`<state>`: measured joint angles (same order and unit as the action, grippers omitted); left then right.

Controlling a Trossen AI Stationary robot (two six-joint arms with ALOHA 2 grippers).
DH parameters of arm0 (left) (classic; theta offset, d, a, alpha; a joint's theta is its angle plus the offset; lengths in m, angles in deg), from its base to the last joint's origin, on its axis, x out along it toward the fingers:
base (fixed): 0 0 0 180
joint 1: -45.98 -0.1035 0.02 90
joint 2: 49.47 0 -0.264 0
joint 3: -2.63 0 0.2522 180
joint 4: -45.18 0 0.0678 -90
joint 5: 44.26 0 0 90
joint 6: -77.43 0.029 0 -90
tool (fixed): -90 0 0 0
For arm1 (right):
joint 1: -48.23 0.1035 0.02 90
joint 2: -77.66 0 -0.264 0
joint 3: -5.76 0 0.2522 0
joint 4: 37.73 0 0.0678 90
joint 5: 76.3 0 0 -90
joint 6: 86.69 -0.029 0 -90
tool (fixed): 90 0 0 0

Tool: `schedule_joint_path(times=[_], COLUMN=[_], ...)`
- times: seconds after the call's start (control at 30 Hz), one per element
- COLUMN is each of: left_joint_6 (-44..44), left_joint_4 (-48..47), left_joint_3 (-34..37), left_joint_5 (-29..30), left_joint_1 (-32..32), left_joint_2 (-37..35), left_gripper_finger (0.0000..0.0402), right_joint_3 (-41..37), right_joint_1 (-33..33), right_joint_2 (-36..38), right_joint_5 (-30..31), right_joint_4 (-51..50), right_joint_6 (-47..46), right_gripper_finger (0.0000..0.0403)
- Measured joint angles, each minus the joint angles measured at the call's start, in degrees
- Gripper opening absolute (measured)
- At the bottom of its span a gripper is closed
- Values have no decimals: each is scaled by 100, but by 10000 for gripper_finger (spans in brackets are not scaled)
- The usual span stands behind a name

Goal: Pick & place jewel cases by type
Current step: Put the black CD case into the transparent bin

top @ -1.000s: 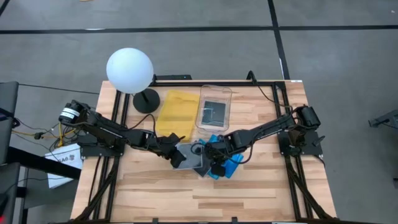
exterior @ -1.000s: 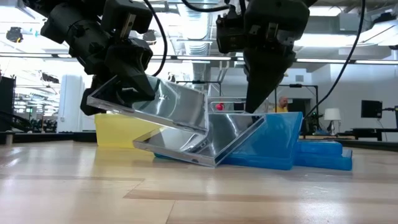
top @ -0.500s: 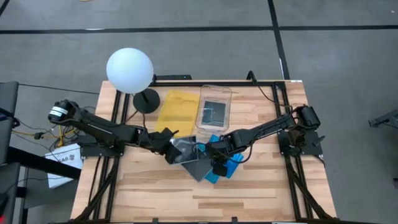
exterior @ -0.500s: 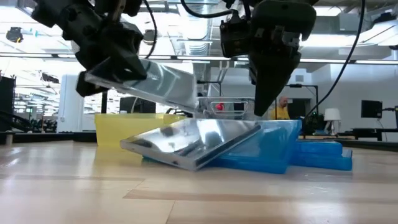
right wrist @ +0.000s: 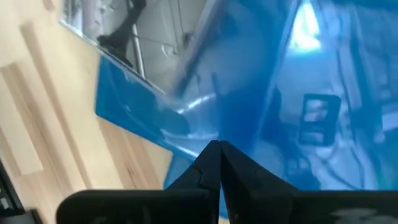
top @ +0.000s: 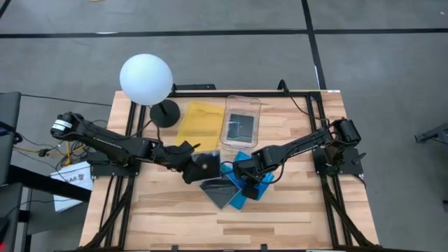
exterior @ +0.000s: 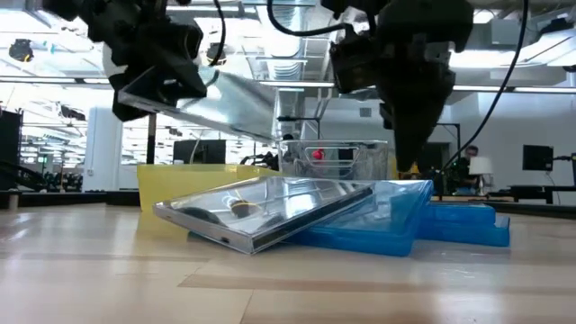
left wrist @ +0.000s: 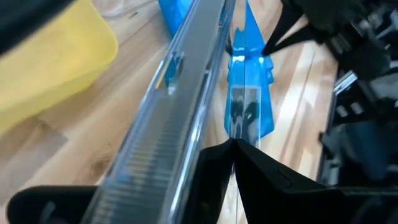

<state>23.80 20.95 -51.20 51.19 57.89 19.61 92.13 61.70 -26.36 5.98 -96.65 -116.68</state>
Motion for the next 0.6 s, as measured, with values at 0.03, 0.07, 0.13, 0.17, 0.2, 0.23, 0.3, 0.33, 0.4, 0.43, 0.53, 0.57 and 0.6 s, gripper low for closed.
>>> schedule_joint_path(times=[0.03, 0.07, 0.13, 0.17, 0.2, 0.23, 0.3, 0.33, 0.4, 0.43, 0.53, 0.57, 0.6], left_joint_6=[117, 253, 476, 598, 718, 830, 1039, 1118, 1341, 1442, 1692, 1763, 1830], left_joint_4=[-248, -492, -952, -1164, -1399, -1603, -2004, -2135, -2377, -2492, -2512, -2542, -2546], left_joint_3=[-129, -271, -563, -715, -877, -1022, -1309, -1442, -1694, -1810, -2118, -2211, -2304], left_joint_5=[9, 16, 68, 103, 132, 154, 184, 209, 242, 247, 247, 233, 205], left_joint_1=[-18, -44, -114, -161, -213, -269, -396, -456, -594, -660, -875, -949, -1017], left_joint_2=[0, 0, 0, 0, 0, 0, 2, 13, 33, 39, 133, 163, 214], left_gripper_finger=[85, 84, 84, 84, 84, 84, 84, 84, 84, 84, 84, 84, 84], right_joint_3=[-2, -2, 4, -4, -4, -2, -2, -4, -2, -2, -41, -113, -204], right_joint_1=[0, 0, 0, 0, 0, -2, 0, -1, -2, -2, -13, -23, -45], right_joint_2=[43, 82, 147, 203, 260, 325, 467, 537, 673, 747, 991, 1074, 1155], right_joint_5=[3, 7, 15, 46, 67, 105, 266, 333, 492, 579, 742, 779, 785], right_joint_4=[-113, -196, -366, -602, -749, -824, -1265, -1399, -1636, -1804, -1943, -1994, -2033], right_joint_6=[-4, -4, -4, -6, -8, -10, -14, -36, -124, -155, -233, -301, -364], right_gripper_finger=[0, 0, 0, 0, 0, 0, 0, 0, 0, 0, 0, 0, 0])
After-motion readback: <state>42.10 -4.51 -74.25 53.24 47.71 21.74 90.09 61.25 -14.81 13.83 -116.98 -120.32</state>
